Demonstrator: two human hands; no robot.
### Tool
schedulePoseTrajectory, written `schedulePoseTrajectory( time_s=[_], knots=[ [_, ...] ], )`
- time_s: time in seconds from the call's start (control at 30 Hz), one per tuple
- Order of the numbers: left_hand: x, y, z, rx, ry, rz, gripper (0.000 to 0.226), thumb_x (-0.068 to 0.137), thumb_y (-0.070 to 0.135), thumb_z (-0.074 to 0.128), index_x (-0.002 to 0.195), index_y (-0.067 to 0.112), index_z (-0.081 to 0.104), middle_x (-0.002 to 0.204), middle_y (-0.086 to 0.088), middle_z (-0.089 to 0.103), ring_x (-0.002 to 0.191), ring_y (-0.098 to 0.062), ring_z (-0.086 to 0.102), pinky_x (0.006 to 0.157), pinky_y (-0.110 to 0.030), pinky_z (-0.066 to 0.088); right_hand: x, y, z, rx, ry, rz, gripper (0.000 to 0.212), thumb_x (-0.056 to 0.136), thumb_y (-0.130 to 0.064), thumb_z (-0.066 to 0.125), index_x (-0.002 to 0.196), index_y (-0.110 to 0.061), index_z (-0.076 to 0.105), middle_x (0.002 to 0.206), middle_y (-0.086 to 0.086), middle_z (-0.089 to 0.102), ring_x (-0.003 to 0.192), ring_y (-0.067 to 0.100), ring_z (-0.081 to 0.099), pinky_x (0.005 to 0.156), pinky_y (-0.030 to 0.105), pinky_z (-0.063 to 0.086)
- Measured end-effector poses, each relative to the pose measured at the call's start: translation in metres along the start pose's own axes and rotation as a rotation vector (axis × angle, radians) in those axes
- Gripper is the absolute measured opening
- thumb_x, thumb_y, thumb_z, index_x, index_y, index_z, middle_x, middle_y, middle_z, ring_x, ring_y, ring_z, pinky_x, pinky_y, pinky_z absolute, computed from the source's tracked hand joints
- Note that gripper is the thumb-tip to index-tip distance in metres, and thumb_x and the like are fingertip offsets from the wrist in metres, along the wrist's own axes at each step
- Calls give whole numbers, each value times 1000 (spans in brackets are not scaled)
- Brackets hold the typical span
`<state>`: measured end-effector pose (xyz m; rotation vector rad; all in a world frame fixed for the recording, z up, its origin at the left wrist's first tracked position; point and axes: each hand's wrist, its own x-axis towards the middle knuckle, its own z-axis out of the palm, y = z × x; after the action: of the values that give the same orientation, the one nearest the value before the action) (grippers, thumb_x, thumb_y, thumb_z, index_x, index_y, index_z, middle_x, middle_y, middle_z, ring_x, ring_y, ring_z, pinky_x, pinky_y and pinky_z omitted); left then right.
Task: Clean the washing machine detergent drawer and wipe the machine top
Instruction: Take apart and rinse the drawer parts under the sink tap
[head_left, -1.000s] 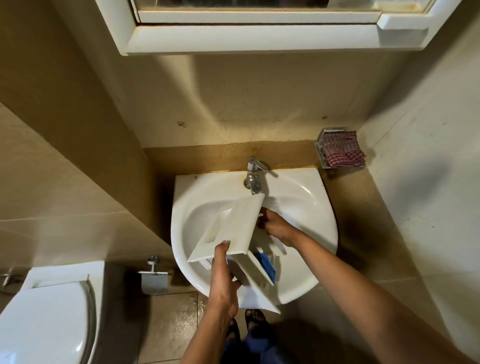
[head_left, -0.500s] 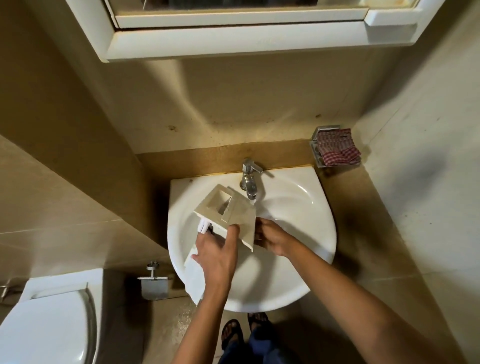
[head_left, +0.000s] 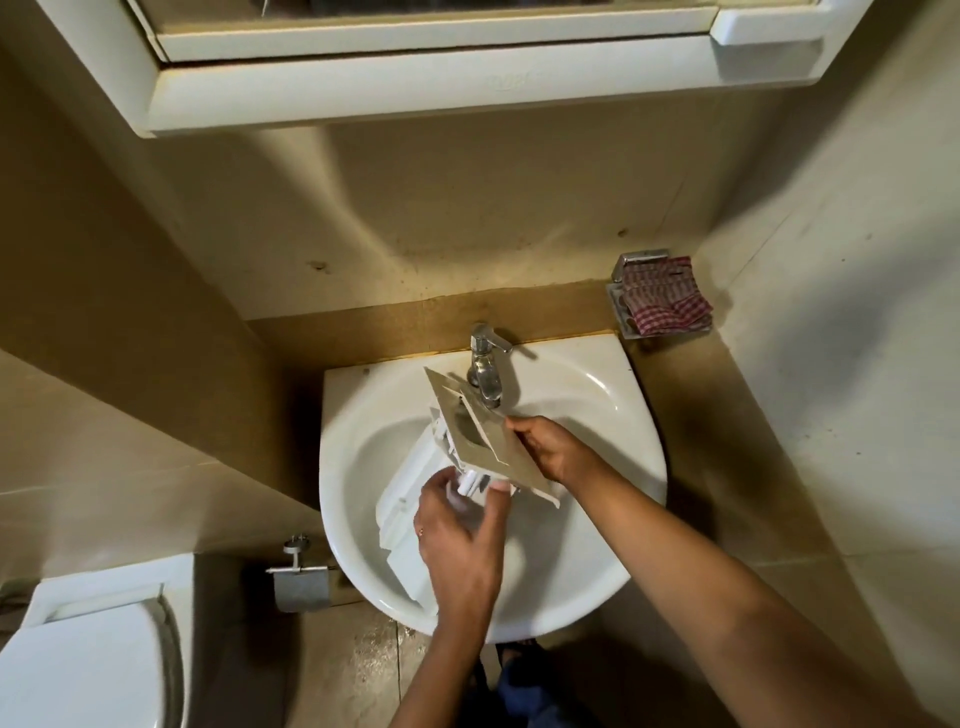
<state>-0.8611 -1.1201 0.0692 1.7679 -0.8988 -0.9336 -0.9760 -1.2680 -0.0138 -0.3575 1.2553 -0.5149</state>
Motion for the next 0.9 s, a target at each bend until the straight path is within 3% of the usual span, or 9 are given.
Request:
schedulePoseTrajectory(
  time_s=[0.1,0.2,0.27,0.33,0.47,0.63,0.73,0.83,0.9],
  knots=[
    [24,12,-11,-78,-2,-57,51,82,68,49,108,25,55,109,7,61,105,-15,58,81,-25,43,7,-7,-2,-72,25,-5,18,99,-13,45,95,-10,63,60,-1,70,60,13,66,55,24,53],
    [57,19,-19,-103,-93,-156,33,94,57,44,93,29,62,97,11,66,97,-17,62,84,-32,46,10,-11,-1,-111,39,18,20,99,-14,44,91,-13,63,58,-3,69,55,8,65,49,18,51],
    [77,17,-21,-70,-166,-173,45,94,62,39,100,27,66,108,6,67,103,-18,60,94,-37,45,10,-14,0,-114,43,19,22,99,-12,44,86,-14,62,55,-4,68,49,6,64,48,17,50],
    [95,5,-25,13,-199,-95,54,93,64,38,113,20,63,118,1,63,109,-17,56,94,-32,41,13,-14,-1,-119,46,24,23,99,-12,45,83,-13,62,54,-3,67,50,8,64,52,20,51],
    [116,-24,-39,243,-419,-66,112,58,86,45,141,11,41,141,-8,49,126,-22,47,98,-32,39,17,-17,2,-133,-4,61,18,99,-19,48,90,-11,62,79,4,68,76,17,60,71,28,50],
    [140,-31,-39,360,-542,-86,144,31,100,50,145,15,36,123,-2,57,92,-11,55,79,-27,43,18,-24,9,-169,-73,91,19,98,-17,46,93,-11,64,70,5,69,74,20,61,67,32,51],
    [156,-27,-42,390,-645,-104,131,36,93,61,143,19,40,130,-1,55,96,-7,54,83,-24,41,21,-28,9,-210,-73,125,22,97,-15,44,91,-8,64,73,7,71,68,20,65,67,31,53],
    [166,-21,-42,360,-708,-200,106,49,71,79,138,22,48,132,8,50,117,-6,43,95,-24,36,28,-27,8,-275,-39,92,22,97,-20,50,104,-7,66,101,13,70,88,26,66,87,38,52],
    [167,-16,-39,384,-742,-220,73,52,66,80,115,35,61,121,18,59,119,-7,51,92,-23,39,30,-27,9,-303,-19,18,29,90,-25,61,111,-5,68,109,16,70,101,32,66,95,43,51]
  ],
)
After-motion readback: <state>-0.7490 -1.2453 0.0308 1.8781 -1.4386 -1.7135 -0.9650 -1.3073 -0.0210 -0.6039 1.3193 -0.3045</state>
